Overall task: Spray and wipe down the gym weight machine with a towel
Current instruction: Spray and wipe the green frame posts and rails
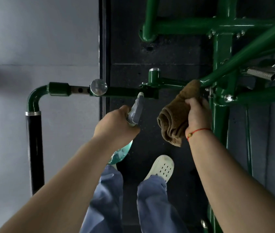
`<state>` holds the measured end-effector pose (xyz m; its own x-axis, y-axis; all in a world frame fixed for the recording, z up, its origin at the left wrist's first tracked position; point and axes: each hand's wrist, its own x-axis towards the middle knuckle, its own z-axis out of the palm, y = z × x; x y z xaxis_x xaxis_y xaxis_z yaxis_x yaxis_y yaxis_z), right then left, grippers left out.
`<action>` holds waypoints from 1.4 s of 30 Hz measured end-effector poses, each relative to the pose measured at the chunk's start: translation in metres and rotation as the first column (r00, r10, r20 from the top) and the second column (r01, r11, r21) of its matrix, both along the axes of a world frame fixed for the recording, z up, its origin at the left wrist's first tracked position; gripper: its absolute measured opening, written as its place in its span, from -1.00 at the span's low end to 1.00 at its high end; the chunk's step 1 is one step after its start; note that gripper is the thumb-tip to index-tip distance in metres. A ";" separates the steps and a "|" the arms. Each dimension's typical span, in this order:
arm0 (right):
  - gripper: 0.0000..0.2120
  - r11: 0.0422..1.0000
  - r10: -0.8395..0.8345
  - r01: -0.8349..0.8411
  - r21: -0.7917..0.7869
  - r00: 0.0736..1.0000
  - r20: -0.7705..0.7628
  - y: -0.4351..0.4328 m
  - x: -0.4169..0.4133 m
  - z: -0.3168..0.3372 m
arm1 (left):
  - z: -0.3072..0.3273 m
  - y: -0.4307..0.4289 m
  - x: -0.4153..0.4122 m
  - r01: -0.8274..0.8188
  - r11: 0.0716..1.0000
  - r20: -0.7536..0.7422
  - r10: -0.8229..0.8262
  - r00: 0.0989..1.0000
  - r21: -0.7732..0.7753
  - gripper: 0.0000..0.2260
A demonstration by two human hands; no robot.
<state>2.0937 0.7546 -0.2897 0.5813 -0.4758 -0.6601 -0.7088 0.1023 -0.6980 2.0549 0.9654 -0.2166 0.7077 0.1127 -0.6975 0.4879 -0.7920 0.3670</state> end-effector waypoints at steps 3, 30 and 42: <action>-0.89 0.985 0.165 -0.163 -0.051 0.986 0.038 -0.020 0.021 0.003 | -0.006 -0.025 0.008 -0.059 0.997 -0.018 0.058 0.998 -0.047 -0.85; -0.59 0.450 0.890 -0.846 -0.287 0.399 0.218 0.012 0.123 -0.057 | -0.088 -0.001 0.046 -0.333 0.864 0.052 0.379 0.924 -0.378 -0.92; -0.72 0.001 0.998 -0.889 -0.459 0.032 -0.062 0.063 0.131 -0.030 | -0.099 0.014 0.057 -0.187 0.881 0.286 0.332 0.899 -0.434 -0.90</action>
<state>2.2249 0.8176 -0.3199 0.7435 0.5337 -0.4028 0.2054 -0.7556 -0.6220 2.1119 0.9791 -0.3158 0.8913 0.0998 -0.4423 0.4416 -0.4127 0.7967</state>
